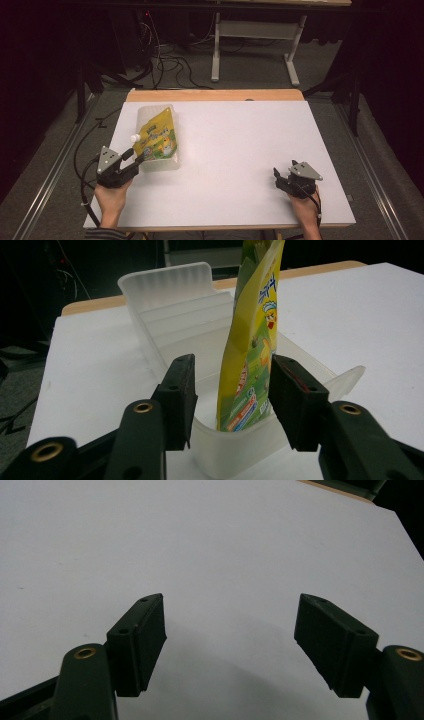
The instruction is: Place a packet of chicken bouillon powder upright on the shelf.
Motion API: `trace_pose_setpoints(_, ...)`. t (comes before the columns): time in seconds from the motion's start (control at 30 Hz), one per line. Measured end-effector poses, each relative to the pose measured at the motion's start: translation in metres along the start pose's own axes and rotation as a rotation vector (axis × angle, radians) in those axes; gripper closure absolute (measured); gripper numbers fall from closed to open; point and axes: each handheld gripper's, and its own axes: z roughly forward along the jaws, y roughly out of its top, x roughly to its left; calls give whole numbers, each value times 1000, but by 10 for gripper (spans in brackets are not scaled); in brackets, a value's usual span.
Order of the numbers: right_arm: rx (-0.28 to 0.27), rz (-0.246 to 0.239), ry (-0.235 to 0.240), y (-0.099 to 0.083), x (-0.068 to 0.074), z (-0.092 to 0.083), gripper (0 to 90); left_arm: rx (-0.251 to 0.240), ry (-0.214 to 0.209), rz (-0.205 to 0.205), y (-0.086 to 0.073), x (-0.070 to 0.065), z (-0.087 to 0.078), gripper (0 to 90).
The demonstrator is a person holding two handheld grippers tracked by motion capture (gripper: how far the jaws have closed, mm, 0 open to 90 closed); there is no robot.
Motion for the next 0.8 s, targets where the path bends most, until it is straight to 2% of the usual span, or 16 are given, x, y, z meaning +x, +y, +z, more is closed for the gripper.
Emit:
trace_pose_setpoints(0.23, -18, 27, 4, -1, -2, -1, 303, -12, 3, 10, -3, -9, -13, 487)
trace_pose_setpoints(0.43, -15, 31, 7, -1, -2, -1, 316, -25, -22, 20, -5, -19, -23, 469)
trace_pose_setpoints(0.8, -15, 30, 7, -1, -3, -2, 322, -6, -71, 46, -12, -41, -22, 454)
